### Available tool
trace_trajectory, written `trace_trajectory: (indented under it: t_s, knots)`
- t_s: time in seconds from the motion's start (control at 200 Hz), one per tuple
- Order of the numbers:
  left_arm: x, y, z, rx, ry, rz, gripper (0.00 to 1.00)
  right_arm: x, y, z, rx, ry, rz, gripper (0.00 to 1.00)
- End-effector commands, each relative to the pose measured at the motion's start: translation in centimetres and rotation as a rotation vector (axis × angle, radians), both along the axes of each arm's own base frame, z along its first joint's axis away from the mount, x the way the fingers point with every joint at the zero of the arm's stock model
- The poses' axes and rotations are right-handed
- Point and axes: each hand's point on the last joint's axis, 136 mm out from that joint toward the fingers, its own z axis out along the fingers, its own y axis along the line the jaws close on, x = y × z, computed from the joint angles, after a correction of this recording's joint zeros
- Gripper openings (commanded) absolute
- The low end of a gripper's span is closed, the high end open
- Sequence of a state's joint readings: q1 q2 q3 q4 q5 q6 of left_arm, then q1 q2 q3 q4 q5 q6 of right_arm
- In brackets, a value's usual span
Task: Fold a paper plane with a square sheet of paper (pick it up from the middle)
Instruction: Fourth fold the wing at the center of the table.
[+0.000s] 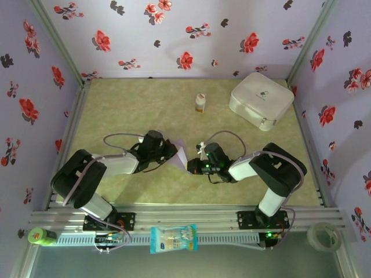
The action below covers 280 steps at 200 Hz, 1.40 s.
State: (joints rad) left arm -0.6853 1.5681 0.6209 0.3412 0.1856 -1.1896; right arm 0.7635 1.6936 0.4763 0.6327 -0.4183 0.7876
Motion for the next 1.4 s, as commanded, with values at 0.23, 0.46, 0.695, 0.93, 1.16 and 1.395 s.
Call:
trace_trajectory:
  t_s: [0.23, 0.46, 0.695, 0.93, 1.16, 1.395]
  knots:
    - [0.7, -1.9, -0.2, -0.046, -0.016, -0.041, 0.01, -0.3, -1.3, -1.6, -0.048, 0.064, -0.043, 0.00]
    - [0.7, -2.0, -1.0, -0.026, -0.001, -0.045, 0.01, -0.2, -1.4, -2.0, -0.049, 0.096, -0.054, 0.00]
    - [0.9, -2.2, -1.6, -0.022, 0.010, -0.041, 0.01, -0.3, -1.6, -2.4, -0.064, 0.126, -0.054, 0.00]
    - [1.2, -2.4, -1.8, -0.021, 0.012, -0.043, 0.02, -0.4, -1.7, -2.6, -0.076, 0.146, -0.049, 0.00]
    - [1.4, -2.6, -2.2, -0.012, 0.019, -0.045, 0.02, -0.4, -1.8, -2.9, -0.082, 0.159, -0.053, 0.00]
    - [1.4, -2.5, -2.8, -0.003, 0.032, -0.045, 0.02, -0.4, -1.9, -2.9, -0.081, 0.164, -0.054, 0.00]
